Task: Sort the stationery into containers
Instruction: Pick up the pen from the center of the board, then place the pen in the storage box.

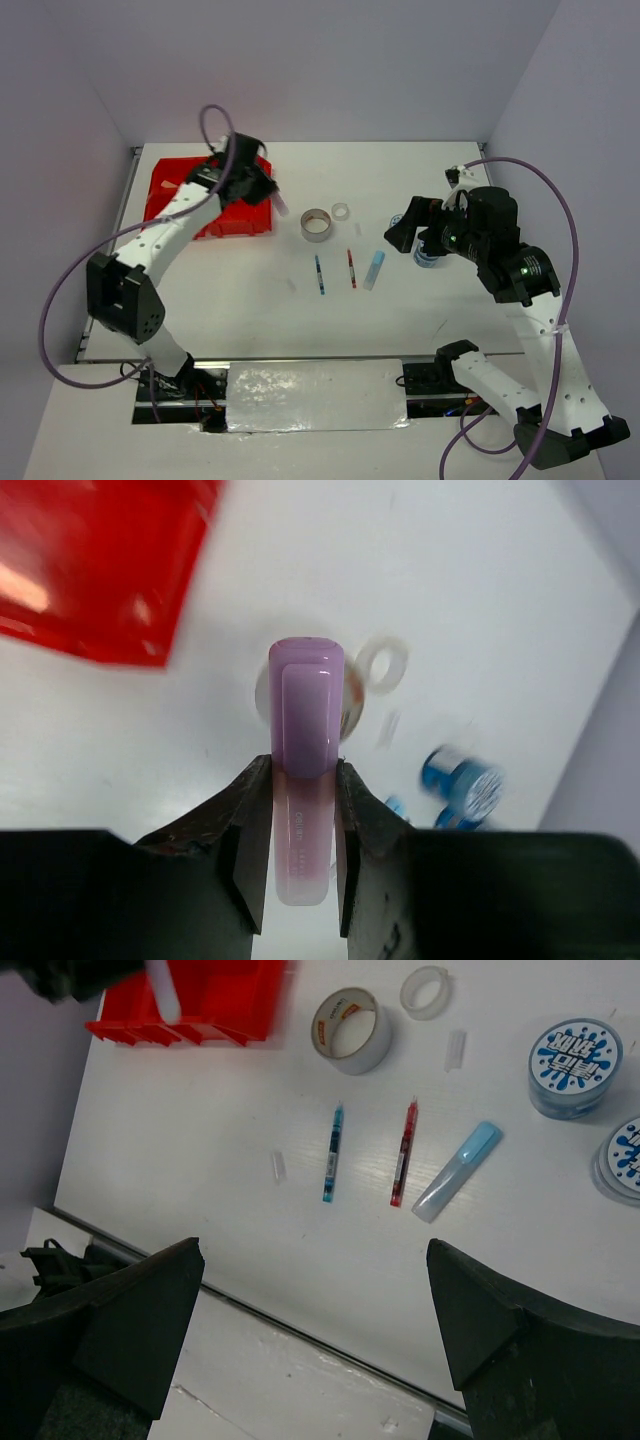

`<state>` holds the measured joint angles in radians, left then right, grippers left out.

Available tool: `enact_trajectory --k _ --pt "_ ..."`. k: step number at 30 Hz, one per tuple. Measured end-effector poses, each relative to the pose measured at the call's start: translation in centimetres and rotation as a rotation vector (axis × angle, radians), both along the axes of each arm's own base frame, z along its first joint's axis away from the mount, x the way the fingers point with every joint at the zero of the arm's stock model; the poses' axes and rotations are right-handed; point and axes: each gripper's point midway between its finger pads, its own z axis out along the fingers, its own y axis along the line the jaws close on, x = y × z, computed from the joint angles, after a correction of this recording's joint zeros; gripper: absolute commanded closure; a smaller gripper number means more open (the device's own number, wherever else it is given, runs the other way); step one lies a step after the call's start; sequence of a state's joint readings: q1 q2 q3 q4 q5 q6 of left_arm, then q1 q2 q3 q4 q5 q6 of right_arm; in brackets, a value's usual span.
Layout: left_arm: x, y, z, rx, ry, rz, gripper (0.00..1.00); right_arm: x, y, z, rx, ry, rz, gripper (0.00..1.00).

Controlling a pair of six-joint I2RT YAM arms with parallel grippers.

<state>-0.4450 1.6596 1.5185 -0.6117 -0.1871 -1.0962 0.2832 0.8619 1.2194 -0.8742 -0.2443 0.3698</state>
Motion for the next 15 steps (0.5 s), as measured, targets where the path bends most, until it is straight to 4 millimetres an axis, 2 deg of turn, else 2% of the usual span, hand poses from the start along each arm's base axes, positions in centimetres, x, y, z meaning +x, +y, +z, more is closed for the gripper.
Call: enact_trajectory --k 1,4,6,9,10,12,15 --pt "0.9 1.7 1.4 -0.015 -0.030 0.040 1.00 0.0 0.0 0.0 0.002 -0.001 0.001 0.00" --pt "4.7 10.3 4.4 -0.035 -0.120 0.224 1.00 0.1 0.2 0.3 0.010 -0.010 0.004 0.00" --pt "6.7 16.5 4.6 -0.040 -0.152 0.350 1.00 0.2 0.3 0.4 0.016 -0.013 0.006 0.00" --pt "8.6 24.7 3.2 -0.036 -0.167 0.501 1.00 0.2 0.5 0.5 0.022 -0.016 0.015 0.00" --pt "9.1 26.6 2.6 -0.042 -0.174 0.531 0.99 0.3 0.5 0.5 0.025 -0.017 0.017 0.00" --pt "10.1 29.0 1.2 -0.060 -0.178 0.559 0.97 0.5 0.7 0.6 0.032 -0.020 0.021 0.00" --pt "12.1 30.3 -0.6 -0.092 -0.188 0.551 0.95 0.8 0.9 0.7 0.037 -0.022 0.025 0.00"
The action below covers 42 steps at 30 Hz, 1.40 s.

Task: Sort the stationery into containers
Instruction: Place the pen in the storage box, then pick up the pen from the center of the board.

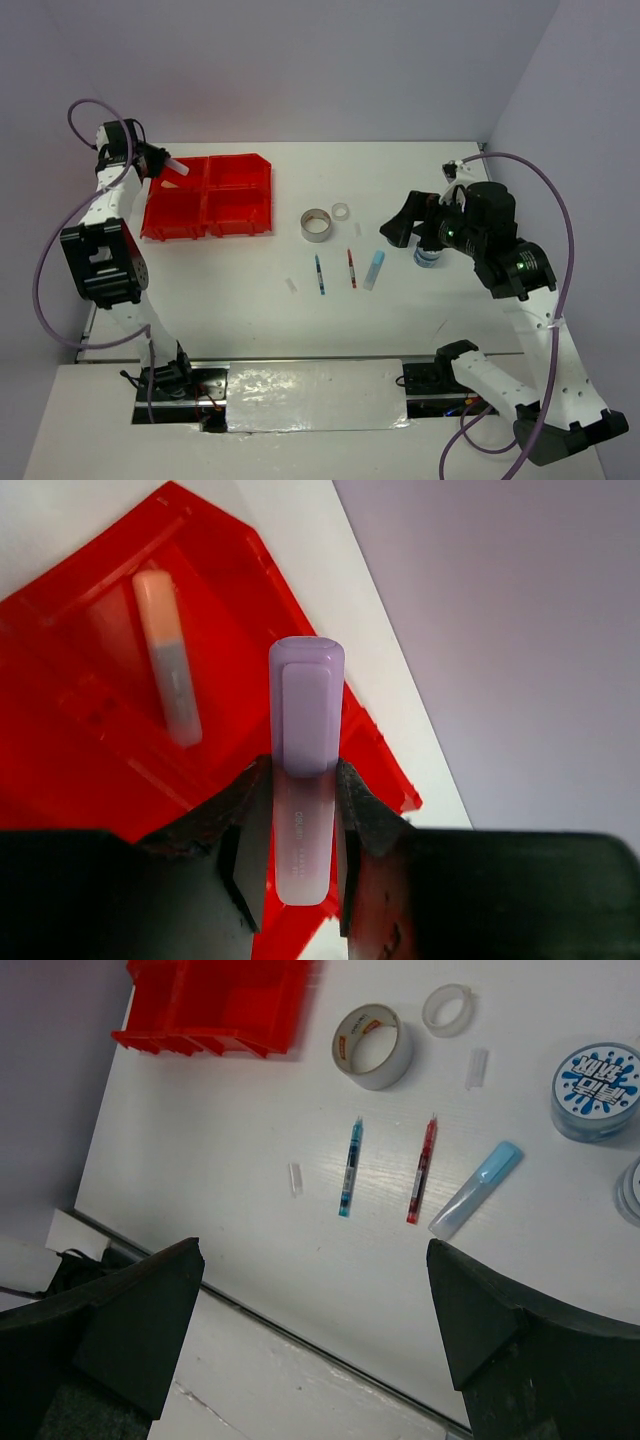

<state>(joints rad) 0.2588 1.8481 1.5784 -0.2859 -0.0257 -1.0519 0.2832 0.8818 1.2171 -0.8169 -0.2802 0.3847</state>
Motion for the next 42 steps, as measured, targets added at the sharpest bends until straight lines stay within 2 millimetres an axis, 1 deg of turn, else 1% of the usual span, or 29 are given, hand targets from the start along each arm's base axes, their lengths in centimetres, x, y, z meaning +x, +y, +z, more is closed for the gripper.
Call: enact_trajectory --k 2,4,5,7,9,10,11,12,14,15,17,18,21,23,27,29,30,32,34,35,36,38,39,40,41,42 --pt "1.5 0.2 -1.0 -0.010 -0.005 -0.016 0.95 0.2 0.1 -0.1 0.000 0.004 0.001 0.00" --pt "3.0 0.2 -1.7 -0.019 -0.024 -0.035 0.93 0.4 0.2 -0.4 -0.003 0.014 0.003 0.00" --pt "3.5 0.2 -2.0 -0.021 -0.028 -0.039 0.91 0.5 0.2 -0.5 -0.004 0.020 0.003 0.00" --pt "4.0 0.2 -2.7 -0.033 -0.035 -0.049 0.84 0.8 0.3 -0.8 -0.006 0.033 0.004 0.00" --pt "4.5 0.2 -2.9 -0.043 -0.054 -0.056 0.80 0.9 0.4 -1.0 -0.006 0.039 0.003 0.00" --pt "4.6 0.2 -3.0 -0.051 -0.060 -0.053 0.75 1.0 0.4 -1.1 -0.006 0.044 0.002 0.00" --pt "4.7 0.4 -3.0 -0.057 -0.067 -0.049 0.72 1.0 0.4 -1.1 -0.006 0.047 0.001 0.00" --pt "4.8 0.5 -3.0 -0.059 -0.071 -0.046 0.63 1.1 0.4 -1.2 -0.006 0.051 0.000 0.00" --pt "5.0 0.5 -3.1 -0.059 -0.080 -0.044 0.53 1.3 0.5 -1.4 -0.006 0.061 -0.001 0.00" --pt "5.0 0.6 -3.3 -0.061 -0.081 -0.040 0.43 1.4 0.5 -1.6 -0.008 0.066 -0.002 0.00" --pt "4.8 0.6 -3.8 -0.067 -0.075 -0.030 0.34 1.6 0.5 -1.8 -0.012 0.076 -0.004 0.00" --pt "4.6 0.7 -4.3 -0.070 -0.064 -0.024 0.25 1.7 0.5 -2.0 -0.015 0.081 -0.005 0.00" --pt "4.2 0.8 -5.2 -0.071 -0.041 -0.012 0.14 2.0 0.5 -2.4 -0.021 0.094 -0.010 0.00" --pt "4.0 0.8 -5.4 -0.070 -0.033 -0.012 0.12 2.2 0.5 -2.5 -0.024 0.099 -0.012 0.00" --pt "3.7 0.7 -5.6 -0.061 -0.010 -0.022 0.03 2.6 0.4 -2.9 -0.035 0.109 -0.026 0.00" --pt "3.4 0.3 -5.1 -0.030 0.022 -0.045 0.01 3.0 0.2 -3.4 -0.047 0.120 -0.040 0.00" --pt "3.5 0.1 -4.4 -0.006 0.032 -0.062 0.01 3.2 0.1 -3.6 -0.054 0.127 -0.051 0.00" --pt "3.8 -0.7 -1.5 0.082 0.034 -0.105 0.01 3.7 -0.4 -4.4 -0.075 0.152 -0.090 0.00" --pt "4.2 -2.8 2.9 0.181 -0.005 -0.161 0.01 4.3 -1.0 -5.5 -0.106 0.187 -0.147 0.00" --pt "3.9 -4.4 5.0 0.228 -0.025 -0.192 0.01 4.5 -1.3 -6.2 -0.122 0.211 -0.181 0.00" --pt "3.3 -6.5 7.3 0.273 -0.049 -0.231 0.01 4.6 -1.6 -6.9 -0.140 0.238 -0.211 0.00" --pt "1.1 -11.6 11.1 0.350 -0.096 -0.329 0.01 4.9 -2.2 -8.2 -0.170 0.276 -0.282 0.00" --pt "-0.3 -14.8 12.8 0.383 -0.126 -0.392 0.01 4.8 -2.5 -8.6 -0.178 0.287 -0.314 0.00" --pt "-2.0 -18.7 14.3 0.415 -0.159 -0.468 0.01 4.6 -3.0 -8.9 -0.184 0.294 -0.352 0.01" --pt "-3.6 -22.0 15.3 0.428 -0.186 -0.534 0.01 4.4 -3.5 -9.0 -0.186 0.290 -0.378 0.01" --pt "-5.4 -25.6 15.8 0.435 -0.208 -0.618 0.01 4.1 -3.9 -8.8 -0.185 0.283 -0.402 0.01"
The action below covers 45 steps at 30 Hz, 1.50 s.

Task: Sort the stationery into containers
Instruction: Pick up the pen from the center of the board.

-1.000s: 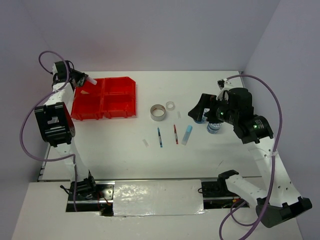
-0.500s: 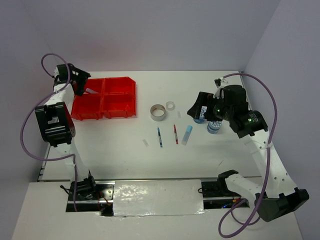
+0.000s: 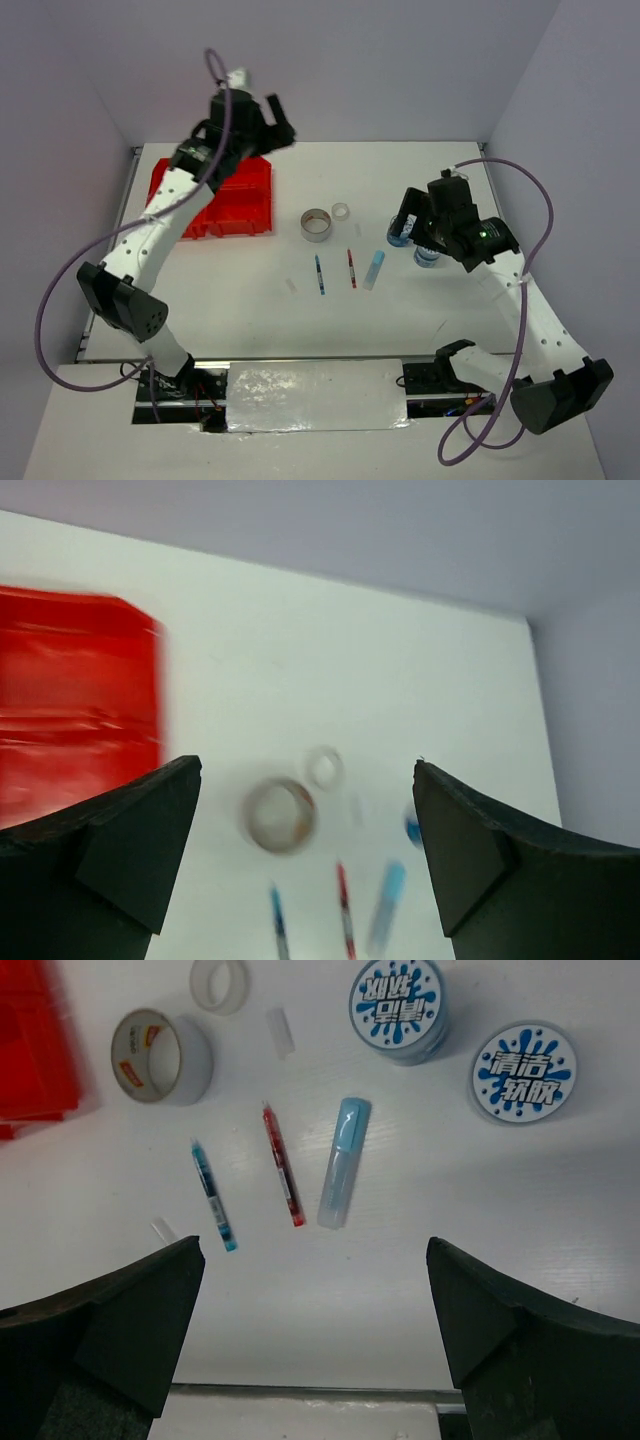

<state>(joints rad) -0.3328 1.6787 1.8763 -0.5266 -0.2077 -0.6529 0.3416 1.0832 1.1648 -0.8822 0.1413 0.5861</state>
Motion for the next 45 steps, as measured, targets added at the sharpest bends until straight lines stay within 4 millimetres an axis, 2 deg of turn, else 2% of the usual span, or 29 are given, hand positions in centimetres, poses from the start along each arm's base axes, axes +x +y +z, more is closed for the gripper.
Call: enact_trajectory --k 1,2,3,4,6,10,13,15,19,20,22,26,31,38,45 --pt "-1.9 -3.7 0.1 0.010 0.001 -0.086 0.01 -0.2 -0.2 0.3 -0.002 -0.012 -0.010 0.02" --pt "-3.3 -6.3 -0.4 0.024 0.011 -0.152 0.01 -0.2 -0.5 0.6 -0.005 -0.022 -0.022 0.03" --pt "-4.9 -9.0 -1.4 0.041 0.033 -0.215 0.01 -0.3 -0.7 0.7 -0.009 -0.024 -0.034 0.03" --pt "-6.2 -10.9 -2.7 0.060 0.063 -0.259 0.01 -0.5 -1.0 0.6 -0.012 -0.019 -0.049 0.03" --pt "-8.2 -13.5 -6.1 0.110 0.140 -0.328 0.01 -0.7 -1.6 -0.2 -0.024 -0.008 -0.091 0.03" --pt "-10.3 -15.8 -11.1 0.200 0.261 -0.381 0.01 -2.9 -2.7 -2.4 -0.030 0.013 -0.128 0.07" --pt "-11.4 -15.8 -12.8 0.249 0.317 -0.375 0.01 -3.4 -2.5 -3.3 -0.024 0.037 -0.114 0.18" --pt "-11.9 -15.2 -12.9 0.256 0.339 -0.357 0.01 -2.9 -1.9 -5.0 -0.020 0.070 -0.103 0.24" --pt "-11.7 -13.2 -11.3 0.244 0.326 -0.315 0.01 -3.5 -1.0 -12.1 -0.051 0.242 -0.087 0.30" --pt "-11.6 -12.6 -10.8 0.241 0.318 -0.303 0.01 -3.8 -0.8 -13.4 -0.063 0.287 -0.081 0.30" --pt "-11.7 -11.5 -9.5 0.233 0.297 -0.284 0.01 -3.8 -0.3 -14.9 -0.079 0.333 -0.067 0.30" --pt "-12.8 -10.2 -8.6 0.227 0.284 -0.277 0.01 -2.3 1.6 -15.7 -0.097 0.345 -0.026 0.29" --pt "-14.2 -8.4 -9.8 0.230 0.316 -0.281 0.01 -0.1 3.4 -16.4 -0.104 0.342 -0.010 0.30" --pt "-14.6 -7.0 -11.4 0.246 0.359 -0.287 0.01 1.4 3.9 -18.1 -0.149 0.376 -0.019 0.35" --pt "-14.6 -6.6 -11.5 0.232 0.366 -0.294 0.01 1.6 4.2 -19.9 -0.153 0.399 -0.013 0.41"
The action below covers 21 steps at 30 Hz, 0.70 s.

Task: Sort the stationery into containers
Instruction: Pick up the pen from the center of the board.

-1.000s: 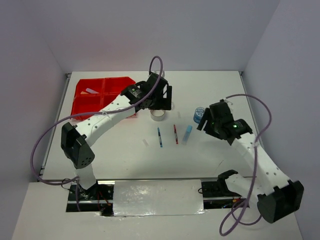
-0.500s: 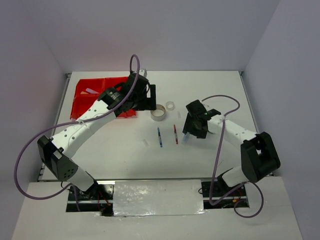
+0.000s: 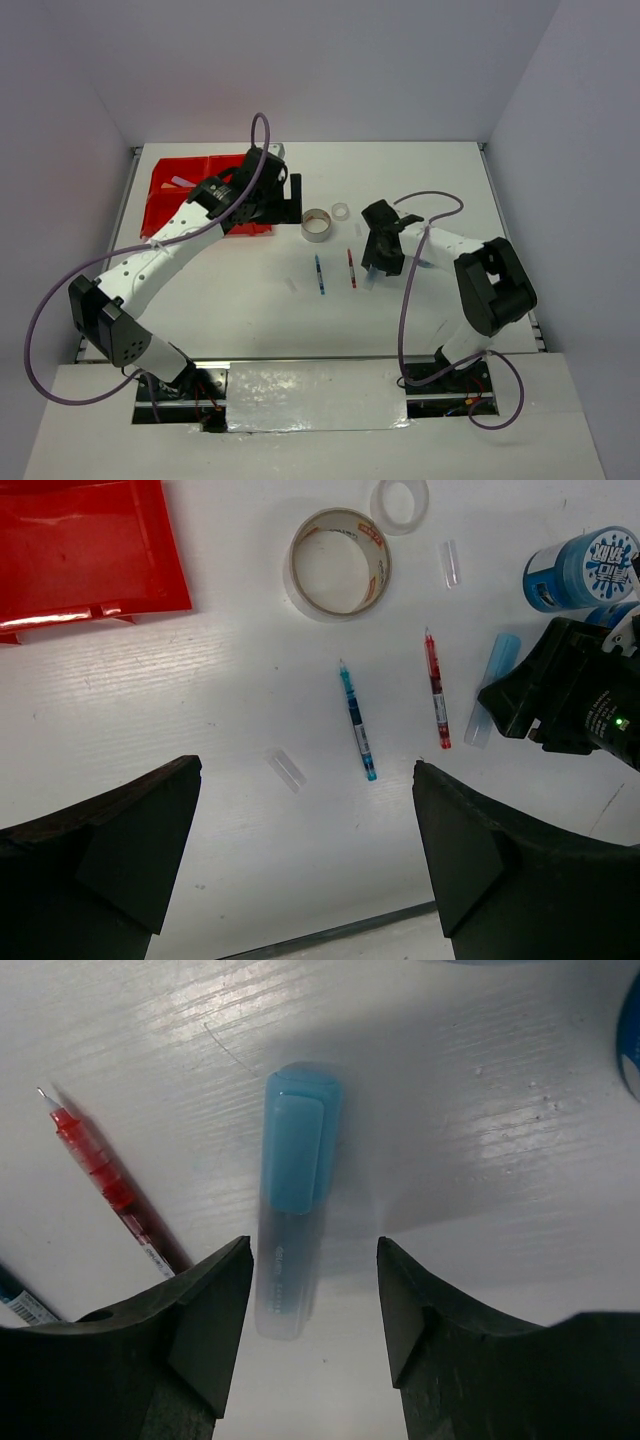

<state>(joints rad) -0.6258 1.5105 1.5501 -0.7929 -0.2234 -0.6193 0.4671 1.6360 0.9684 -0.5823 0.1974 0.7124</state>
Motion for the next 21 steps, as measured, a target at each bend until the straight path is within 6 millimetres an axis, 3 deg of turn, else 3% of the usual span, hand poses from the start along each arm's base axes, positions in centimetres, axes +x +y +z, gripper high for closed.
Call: enact_trajectory --k 8,11,12,13,17,19,21 --pt "0.2 0.4 0.0 -0.010 0.006 -0.007 0.01 -0.6 -0.2 -1.2 0.007 -0.007 0.010 0.52" --pt "0.2 0.2 0.1 -0.020 0.011 -0.013 0.01 -0.9 -0.5 -1.2 0.006 -0.026 0.023 0.78" --pt "0.2 0.2 0.1 -0.025 0.013 -0.017 0.01 -0.9 -0.5 -1.1 0.011 -0.036 0.030 0.95" --pt "0.1 0.0 0.1 -0.034 0.014 -0.023 0.01 -1.1 -0.5 -1.0 0.018 -0.042 0.038 1.00" --pt "-0.2 -1.3 0.2 -0.100 0.034 -0.066 0.01 -2.2 -0.1 -0.2 0.063 -0.058 0.101 1.00" --pt "-0.4 -2.7 0.2 -0.175 0.051 -0.106 0.01 -2.3 0.5 1.8 0.109 -0.109 0.146 1.00" --pt "-0.8 -4.4 0.1 -0.264 0.071 -0.149 0.01 -2.0 1.3 5.0 0.174 -0.205 0.197 1.00"
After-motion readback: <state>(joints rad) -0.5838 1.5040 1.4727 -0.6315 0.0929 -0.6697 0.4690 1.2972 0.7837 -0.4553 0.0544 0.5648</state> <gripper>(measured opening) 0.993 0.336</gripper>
